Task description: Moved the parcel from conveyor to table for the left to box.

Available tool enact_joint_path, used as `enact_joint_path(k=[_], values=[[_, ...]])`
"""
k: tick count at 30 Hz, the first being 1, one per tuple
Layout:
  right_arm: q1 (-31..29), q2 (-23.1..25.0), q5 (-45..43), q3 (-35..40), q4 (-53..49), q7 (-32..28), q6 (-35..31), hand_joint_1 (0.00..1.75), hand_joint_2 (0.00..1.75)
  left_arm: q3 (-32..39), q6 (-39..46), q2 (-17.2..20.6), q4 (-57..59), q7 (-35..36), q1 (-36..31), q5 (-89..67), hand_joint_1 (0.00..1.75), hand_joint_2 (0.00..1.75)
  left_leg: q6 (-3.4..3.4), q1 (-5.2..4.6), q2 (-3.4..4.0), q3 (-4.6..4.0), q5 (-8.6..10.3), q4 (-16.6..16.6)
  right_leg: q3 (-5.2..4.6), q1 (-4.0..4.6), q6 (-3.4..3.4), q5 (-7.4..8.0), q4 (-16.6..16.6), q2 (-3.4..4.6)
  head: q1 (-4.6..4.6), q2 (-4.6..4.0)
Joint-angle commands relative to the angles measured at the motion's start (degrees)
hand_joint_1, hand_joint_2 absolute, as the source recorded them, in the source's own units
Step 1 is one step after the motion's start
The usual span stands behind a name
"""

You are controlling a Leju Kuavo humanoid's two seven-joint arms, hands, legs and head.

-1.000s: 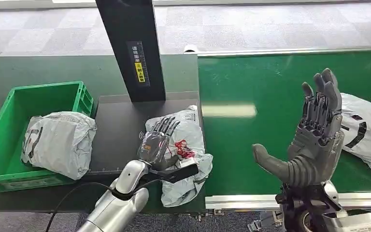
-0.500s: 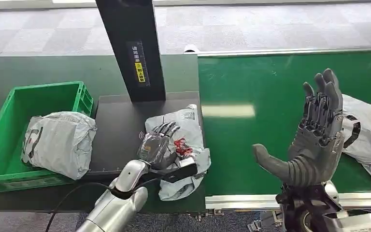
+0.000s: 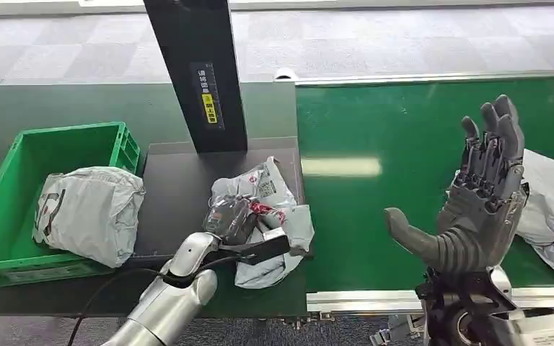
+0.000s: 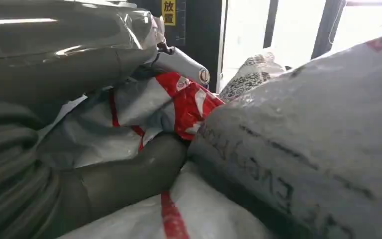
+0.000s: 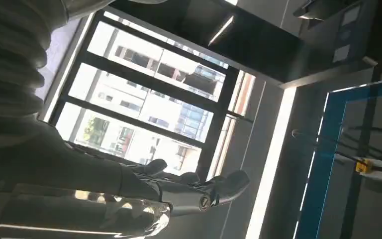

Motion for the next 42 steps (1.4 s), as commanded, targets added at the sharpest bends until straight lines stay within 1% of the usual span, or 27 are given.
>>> enact_joint_path(k=[1, 3, 6, 7, 8, 9, 10, 11, 13, 14, 15, 16, 18, 20, 22, 23, 24, 25, 27, 28, 29, 30, 31, 33, 35, 39, 42], values=[[-1.48, -0.74, -0.43, -1.41, 2.12, 0.47, -0.49, 0.0, 1.75, 1.52, 2.77, 0.71, -2.46, -2.3, 2.3, 2.17, 1.75, 1.75, 0.04, 0.03, 0.08, 0.05, 0.0, -0.08, 0.05, 0.04, -0.03, 0.05, -0.13, 0.07, 0.0, 0.0], [-0.89, -0.93, -0.46, -1.51, 1.61, 0.47, -0.91, 0.0, 1.75, 0.47, 5.43, 1.01, -6.63, -3.35, 3.38, 2.29, 1.75, 1.75, 0.04, 0.03, 0.1, 0.04, -0.02, -0.06, 0.03, 0.04, -0.03, 0.04, -0.11, 0.09, 0.0, 0.0], [1.54, -1.05, -0.23, -2.2, 0.22, 0.15, -2.04, 0.0, 1.75, -2.28, 9.02, 1.57, -25.17, -5.28, 9.09, 4.87, 1.75, 1.75, 0.04, 0.04, 0.03, -0.1, -0.02, 0.01, -0.1, 0.05, -0.03, 0.02, -0.06, 0.02, 0.0, 0.0], [2.45, -1.0, -0.17, -2.38, -0.25, -0.11, -2.23, 0.0, 1.75, -3.13, 12.06, 1.84, -31.09, -6.23, 10.73, 6.49, 1.75, 1.75, 0.03, 0.05, 0.02, -0.16, -0.03, 0.05, -0.16, 0.06, -0.02, 0.0, -0.03, 0.01, 0.0, 0.0], [3.55, -0.91, -0.11, -2.4, -0.98, -0.5, -2.43, 0.0, 1.75, -4.05, 17.69, 2.65, -38.57, -8.64, 12.75, 10.42, 1.75, 1.75, 0.02, 0.05, 0.0, -0.23, -0.03, 0.05, -0.22, 0.06, -0.02, 0.0, -0.02, -0.01, 0.0, 0.0], [3.94, -0.91, -0.11, -2.3, -1.22, -0.67, -2.52, 0.0, 1.75, -4.2, 21.06, 3.07, -42.01, -9.95, 13.67, 12.5, 1.75, 1.75, 0.03, 0.07, -0.02, -0.25, -0.07, 0.09, -0.24, 0.08, -0.02, -0.04, -0.01, -0.03, 0.0, 0.0], [4.41, -0.99, -0.16, -2.0, -1.34, -1.0, -3.0, 0.0, 1.75, -3.99, 27.24, 4.12, -48.45, -12.7, 15.48, 16.2, 1.75, 1.75, 0.04, 0.08, -0.02, -0.25, -0.09, 0.09, -0.23, 0.09, -0.03, -0.06, -0.01, -0.04, 0.02, 0.0], [4.55, -1.14, -0.23, -1.74, -1.16, -1.16, -3.34, 0.0, 1.75, -2.28, 28.85, 3.81, -52.29, -15.45, 16.43, 18.22, 1.75, 1.75, 0.02, 0.07, 0.06, -0.35, -0.09, 0.12, -0.37, 0.08, -0.03, -0.04, 0.03, 0.04, 0.0, 0.0], [4.22, -1.66, -0.81, -0.92, 0.01, -1.56, -4.23, 0.0, 1.75, 7.32, 28.85, -1.53, -56.54, -28.1, 18.08, 25.38, 1.75, 1.75, 0.02, 0.08, 0.15, -0.43, -0.11, 0.11, -0.46, 0.09, -0.04, -0.04, 0.03, 0.13, 0.0, 0.0], [4.09, -1.67, -0.89, -0.83, 0.34, -1.65, -4.37, 0.0, 1.75, 8.0, 28.85, -1.24, -56.04, -29.02, 18.02, 26.43, 1.75, 1.75, 0.02, 0.06, 0.21, -0.43, -0.1, 0.09, -0.48, 0.07, -0.02, -0.01, 0.02, 0.18, -0.02, 0.0], [3.98, -1.82, -1.1, -0.61, 0.76, -1.86, -4.79, 0.0, 1.75, 11.0, 28.85, -2.7, -55.51, -32.19, 17.46, 28.43, 1.75, 1.75, 0.03, 0.07, 0.25, -0.33, -0.14, 0.08, -0.38, 0.09, -0.04, -0.03, 0.0, 0.22, 0.0, 0.0], [3.92, -2.13, -1.48, -0.27, 1.16, -2.0, -5.23, 0.0, 1.75, 15.4, 28.85, -4.86, -54.44, -37.18, 16.3, 31.42, 1.75, 1.75, 0.02, 0.05, 0.17, -0.35, -0.07, 0.03, -0.39, 0.07, -0.03, 0.0, -0.02, 0.15, 0.0, 0.0], [3.66, -2.23, -1.93, -0.06, 1.89, -2.07, -5.51, 0.0, 1.75, 20.8, 28.85, -5.75, -51.73, -38.73, 13.35, 33.11, 1.75, 1.75, 0.03, 0.05, 0.12, -0.36, -0.03, 0.01, -0.37, 0.06, -0.02, 0.02, -0.04, 0.11, 0.0, 0.0], [3.3, -2.2, -2.04, 0.19, 2.52, -2.11, -5.61, 0.0, 1.75, 23.06, 28.85, -4.09, -47.89, -39.51, 10.36, 34.9, 1.75, 1.75, 0.02, 0.05, 0.1, -0.36, 0.04, -0.01, -0.36, 0.06, -0.04, 0.07, -0.04, 0.08, 0.02, 0.0], [3.18, -2.26, -2.19, 0.46, 2.84, -2.17, -5.62, 0.0, 1.75, 26.92, 28.85, -3.46, -44.0, -37.26, 6.92, 33.91, 1.75, 1.75, 0.01, 0.04, 0.08, -0.31, 0.04, -0.03, -0.31, 0.05, -0.04, 0.04, -0.04, 0.05, 0.0, 0.0], [2.75, -2.44, -2.56, 0.75, 3.39, -2.32, -5.54, 0.0, 1.75, 28.35, 28.85, -1.33, -39.73, -36.18, 3.82, 34.67, 1.75, 1.75, 0.01, 0.04, 0.07, -0.3, 0.07, -0.04, -0.3, 0.05, -0.05, 0.07, -0.05, 0.04, 0.02, 0.02], [1.98, -2.78, -3.06, 1.09, 4.11, -2.46, -5.42, 0.0, 1.75, 30.03, 28.85, 1.12, -33.66, -33.52, -0.15, 33.61, 1.75, 1.75, -0.02, 0.05, 0.03, -0.27, 0.09, -0.04, -0.27, 0.06, -0.07, 0.07, -0.03, 0.01, 0.0, 0.0], [0.91, -3.22, -3.59, 1.42, 4.95, -2.53, -5.46, 0.0, 1.75, 30.97, 28.85, 5.18, -25.44, -31.03, -5.79, 32.23, 1.75, 1.75, -0.02, 0.05, 0.01, -0.27, 0.14, -0.08, -0.27, 0.07, -0.11, 0.12, -0.08, -0.01, 0.0, 0.02], [0.22, -3.51, -4.03, 1.59, 5.39, -2.48, -5.55, 0.0, 1.75, 33.09, 28.85, 6.53, -19.47, -32.76, -9.54, 32.19, 1.75, 1.75, -0.04, -0.01, -0.14, -0.19, 0.22, -0.09, -0.18, 0.0, -0.1, 0.06, -0.01, -0.18, 0.0, 0.0], [-0.4, -4.02, -4.7, 1.96, 5.77, -2.44, -5.49, 0.0, 1.75, 33.06, 28.85, 9.73, -10.54, -25.83, -13.78, 25.9, 1.75, 1.75, -0.04, 0.03, -0.16, -0.23, 0.29, -0.1, -0.2, 0.04, -0.11, 0.12, -0.05, -0.21, 0.04, 0.0], [-0.82, -4.27, -5.02, 2.1, 5.9, -2.35, -5.55, 0.0, 1.75, 33.46, 28.85, 11.4, -6.68, -26.72, -16.43, 26.52, 1.75, 1.75, -0.05, 0.02, -0.15, -0.21, 0.31, -0.08, -0.17, 0.03, -0.11, 0.12, -0.02, -0.18, 0.02, 0.0], [-0.93, -4.35, -5.13, 2.13, 5.92, -2.31, -5.59, 0.0, 1.75, 34.25, 28.85, 11.76, -5.15, -27.8, -17.35, 26.75, 1.75, 1.75, -0.06, 0.04, -0.07, -0.21, 0.29, -0.05, -0.21, 0.06, -0.19, 0.17, 0.02, -0.11, -0.02, 0.0], [-1.53, -4.73, -5.71, 2.43, 6.24, -2.29, -5.61, 0.0, 1.75, 32.17, 28.85, 15.9, 6.83, -19.83, -22.34, 21.33, 1.75, 1.75, -0.05, 0.07, -0.03, -0.26, 0.33, -0.05, -0.27, 0.1, -0.24, 0.25, 0.0, -0.09, 0.02, 0.0], [-2.23, -5.33, -6.45, 2.91, 6.66, -1.98, -5.94, 0.0, 1.75, 29.27, 28.26, 21.48, 22.91, -12.58, -30.14, 18.21, 1.75, 1.75, -0.06, 0.08, -0.16, -0.24, 0.4, -0.08, -0.21, 0.11, -0.25, 0.25, -0.01, -0.23, 0.04, 0.0], [-2.37, -5.36, -6.81, 3.03, 7.14, -1.85, -6.13, 0.0, 1.75, 28.37, 28.41, 23.71, 27.67, -9.15, -32.28, 16.18, 1.75, 1.75, -0.08, 0.11, -0.15, -0.28, 0.38, -0.01, -0.28, 0.14, -0.26, 0.23, 0.06, -0.23, 0.02, 0.02], [-2.3, -5.38, -6.84, 3.06, 7.27, -1.85, -6.15, 0.0, 1.75, 28.43, 28.38, 23.97, 27.87, -9.28, -32.29, 16.23, 1.75, 1.75, -0.06, 0.12, 0.42, -0.21, 0.27, -0.05, -0.35, 0.16, -0.28, 0.28, 0.03, 0.31, 0.0, 0.0], [-2.3, -5.38, -6.84, 3.06, 7.27, -1.85, -6.15, 0.0, 1.75, 28.43, 28.38, 23.97, 27.87, -9.28, -32.29, 16.23, 1.75, 1.75, -0.04, 0.12, 0.24, -0.32, 0.27, -0.01, -0.43, 0.16, -0.27, 0.2, 0.06, 0.23, 0.02, 0.0]])
